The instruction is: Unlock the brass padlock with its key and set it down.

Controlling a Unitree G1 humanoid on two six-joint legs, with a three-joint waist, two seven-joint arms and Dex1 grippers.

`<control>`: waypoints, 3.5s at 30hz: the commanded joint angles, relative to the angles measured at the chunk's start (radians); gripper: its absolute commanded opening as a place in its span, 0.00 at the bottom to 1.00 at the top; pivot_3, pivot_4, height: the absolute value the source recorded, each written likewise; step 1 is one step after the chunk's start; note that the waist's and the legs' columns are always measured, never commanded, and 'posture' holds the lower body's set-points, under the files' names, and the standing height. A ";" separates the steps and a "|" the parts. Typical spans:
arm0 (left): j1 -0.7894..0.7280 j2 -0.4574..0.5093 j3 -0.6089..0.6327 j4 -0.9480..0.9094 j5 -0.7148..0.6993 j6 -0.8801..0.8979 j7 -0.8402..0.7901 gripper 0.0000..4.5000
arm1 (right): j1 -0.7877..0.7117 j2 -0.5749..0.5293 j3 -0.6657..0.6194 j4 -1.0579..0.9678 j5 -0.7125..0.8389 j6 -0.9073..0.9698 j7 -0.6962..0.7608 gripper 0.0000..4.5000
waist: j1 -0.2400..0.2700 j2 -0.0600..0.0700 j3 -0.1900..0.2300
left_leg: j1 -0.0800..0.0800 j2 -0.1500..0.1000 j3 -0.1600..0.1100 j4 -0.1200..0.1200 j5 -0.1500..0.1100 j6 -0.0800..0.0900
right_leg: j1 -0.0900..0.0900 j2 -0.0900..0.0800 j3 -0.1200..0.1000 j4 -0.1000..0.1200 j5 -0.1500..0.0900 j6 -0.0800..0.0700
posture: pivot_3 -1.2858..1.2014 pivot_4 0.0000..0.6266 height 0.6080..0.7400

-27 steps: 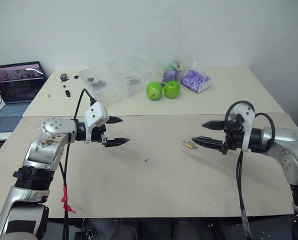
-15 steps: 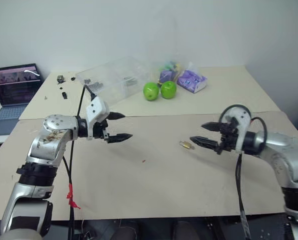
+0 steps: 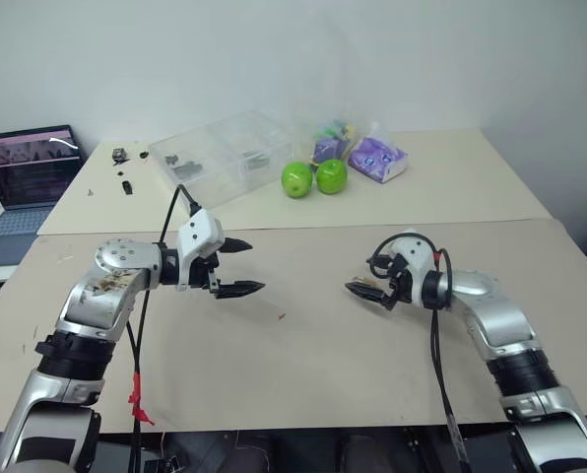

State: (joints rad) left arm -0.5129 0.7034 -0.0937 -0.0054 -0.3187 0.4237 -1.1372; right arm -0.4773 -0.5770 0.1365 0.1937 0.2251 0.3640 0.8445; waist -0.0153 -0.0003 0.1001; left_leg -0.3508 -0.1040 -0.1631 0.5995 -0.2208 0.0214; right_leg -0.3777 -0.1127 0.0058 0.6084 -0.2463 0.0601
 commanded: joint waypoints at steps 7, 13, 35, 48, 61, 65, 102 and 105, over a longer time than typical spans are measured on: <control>0.007 0.036 0.068 -0.068 -0.043 0.029 0.018 1.00 | -0.074 0.017 0.022 0.210 -0.093 -0.185 0.079 0.99 | -0.007 -0.001 0.001 | -0.003 0.000 0.007 0.001 0.001 -0.002 | -0.009 0.001 0.008 0.004 0.001 -0.001 | 0.52 0.24 1.00; 0.012 0.038 0.070 -0.075 -0.045 0.030 0.027 1.00 | -0.064 0.034 0.015 0.226 -0.101 -0.189 0.099 0.73 | -0.005 -0.003 0.002 | -0.004 -0.001 0.010 0.005 0.000 -0.003 | -0.008 0.001 0.010 0.003 0.003 -0.003 | 0.52 0.24 1.00; 0.094 0.197 0.081 -0.020 0.047 -0.051 0.000 1.00 | -0.192 0.140 0.276 -0.100 -0.190 -0.051 0.229 0.20 | -0.026 -0.003 0.002 | -0.004 0.003 0.010 0.004 -0.002 -0.005 | -0.010 0.005 0.011 0.004 0.003 -0.003 | 0.52 0.24 1.00; 0.164 0.198 0.113 -0.145 0.028 0.000 0.051 1.00 | -0.208 0.243 0.367 0.149 -0.303 -0.238 0.210 0.20 | -0.020 -0.003 0.002 | -0.002 0.006 0.010 0.006 -0.005 -0.009 | -0.010 0.008 0.011 0.005 0.003 -0.003 | 0.52 0.24 1.00; 0.091 0.175 0.062 -0.062 0.042 -0.036 -0.009 1.00 | -0.181 0.082 0.215 -0.151 -0.151 -0.002 0.334 0.99 | -0.022 -0.003 0.002 | -0.003 0.015 0.010 0.007 -0.009 -0.014 | -0.011 0.018 0.011 0.005 0.003 -0.005 | 0.52 0.24 1.00; 0.046 0.122 0.002 -0.036 0.038 -0.054 -0.053 1.00 | -0.136 -0.008 0.155 -0.305 -0.070 0.164 0.363 0.99 | -0.014 -0.003 0.002 | -0.003 0.015 0.010 0.008 -0.009 -0.014 | -0.010 0.018 0.011 0.004 0.003 -0.005 | 0.52 0.24 1.00; -0.199 -0.302 -0.281 0.610 0.368 -0.546 -0.120 1.00 | 0.095 -0.177 -0.066 -0.645 0.096 0.456 0.052 0.99 | 0.009 -0.006 0.002 | -0.005 0.014 0.016 0.016 -0.011 -0.010 | -0.008 0.016 0.012 0.003 0.005 -0.007 | 0.52 0.24 1.00; -0.189 -0.295 -0.284 0.587 0.375 -0.513 -0.119 1.00 | 0.090 -0.178 -0.063 -0.641 0.096 0.453 0.050 0.99 | 0.012 -0.005 0.002 | -0.004 0.014 0.016 0.016 -0.011 -0.010 | -0.007 0.017 0.012 0.003 0.005 -0.007 | 0.52 0.24 1.00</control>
State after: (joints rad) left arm -0.7090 0.4103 -0.3674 0.6001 0.0372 -0.1132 -1.2687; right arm -0.3685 -0.7424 0.0989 -0.4225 0.3029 0.8288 0.9014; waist -0.0034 -0.0057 0.1021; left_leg -0.3553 -0.0900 -0.1467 0.6150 -0.2318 0.0117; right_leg -0.3849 -0.0962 0.0174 0.6114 -0.2416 0.0535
